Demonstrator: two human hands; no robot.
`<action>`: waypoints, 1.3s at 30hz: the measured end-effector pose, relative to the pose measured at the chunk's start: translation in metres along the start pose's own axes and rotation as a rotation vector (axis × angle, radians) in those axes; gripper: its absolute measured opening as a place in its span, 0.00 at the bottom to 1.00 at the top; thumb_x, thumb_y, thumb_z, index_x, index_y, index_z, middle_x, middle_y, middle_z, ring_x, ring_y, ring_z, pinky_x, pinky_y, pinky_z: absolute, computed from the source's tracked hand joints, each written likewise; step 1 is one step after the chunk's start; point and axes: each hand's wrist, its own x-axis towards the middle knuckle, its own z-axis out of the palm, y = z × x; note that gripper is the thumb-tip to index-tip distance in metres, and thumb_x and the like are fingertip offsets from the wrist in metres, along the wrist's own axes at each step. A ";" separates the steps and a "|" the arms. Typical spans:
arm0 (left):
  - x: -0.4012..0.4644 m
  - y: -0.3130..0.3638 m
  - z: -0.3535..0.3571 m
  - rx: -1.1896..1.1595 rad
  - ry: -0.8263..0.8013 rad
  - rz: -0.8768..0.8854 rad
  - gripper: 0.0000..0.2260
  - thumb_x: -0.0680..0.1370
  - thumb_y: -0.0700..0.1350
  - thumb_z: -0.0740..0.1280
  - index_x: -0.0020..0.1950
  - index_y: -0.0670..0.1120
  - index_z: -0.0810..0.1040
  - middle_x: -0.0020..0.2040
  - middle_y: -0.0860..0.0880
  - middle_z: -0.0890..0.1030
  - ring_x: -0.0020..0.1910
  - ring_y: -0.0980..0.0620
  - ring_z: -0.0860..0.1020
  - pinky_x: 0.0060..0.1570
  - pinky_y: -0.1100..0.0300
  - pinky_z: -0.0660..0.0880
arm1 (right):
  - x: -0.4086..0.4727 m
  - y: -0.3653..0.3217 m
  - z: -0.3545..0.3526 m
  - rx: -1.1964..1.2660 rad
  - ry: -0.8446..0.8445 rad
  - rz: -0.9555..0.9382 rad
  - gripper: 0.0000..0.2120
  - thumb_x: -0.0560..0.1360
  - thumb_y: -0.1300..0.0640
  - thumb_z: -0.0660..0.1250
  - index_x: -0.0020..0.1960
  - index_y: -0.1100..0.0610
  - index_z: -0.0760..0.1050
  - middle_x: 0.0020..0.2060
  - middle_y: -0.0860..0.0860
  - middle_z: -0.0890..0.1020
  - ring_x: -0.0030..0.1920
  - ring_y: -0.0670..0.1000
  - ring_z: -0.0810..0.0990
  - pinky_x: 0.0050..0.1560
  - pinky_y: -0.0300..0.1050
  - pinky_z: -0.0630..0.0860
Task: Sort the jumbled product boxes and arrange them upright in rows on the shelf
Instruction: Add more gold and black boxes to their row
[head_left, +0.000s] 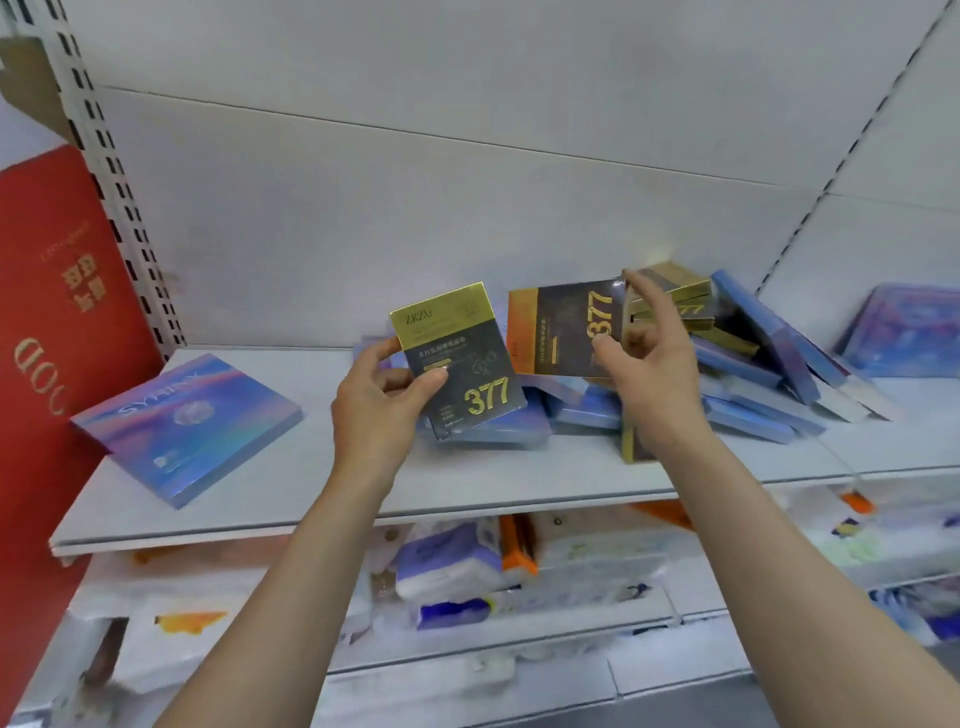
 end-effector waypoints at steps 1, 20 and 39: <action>-0.006 0.000 0.010 -0.011 -0.014 -0.002 0.18 0.71 0.47 0.76 0.56 0.61 0.75 0.44 0.52 0.85 0.43 0.57 0.84 0.50 0.53 0.80 | -0.003 0.003 -0.009 0.027 0.005 0.028 0.29 0.73 0.61 0.71 0.66 0.36 0.69 0.40 0.49 0.85 0.43 0.48 0.85 0.39 0.42 0.81; -0.143 0.026 0.383 0.073 -0.346 0.113 0.19 0.70 0.49 0.75 0.58 0.60 0.76 0.43 0.51 0.86 0.43 0.54 0.85 0.51 0.45 0.80 | -0.019 0.129 -0.381 0.303 0.360 0.298 0.14 0.74 0.65 0.72 0.51 0.54 0.69 0.41 0.52 0.75 0.40 0.52 0.81 0.39 0.48 0.84; -0.161 -0.007 0.772 0.092 -0.516 0.109 0.18 0.66 0.51 0.77 0.50 0.61 0.75 0.41 0.54 0.85 0.42 0.54 0.84 0.51 0.45 0.80 | 0.069 0.296 -0.696 0.002 0.469 0.388 0.08 0.75 0.57 0.72 0.53 0.55 0.79 0.39 0.50 0.85 0.38 0.44 0.83 0.37 0.38 0.77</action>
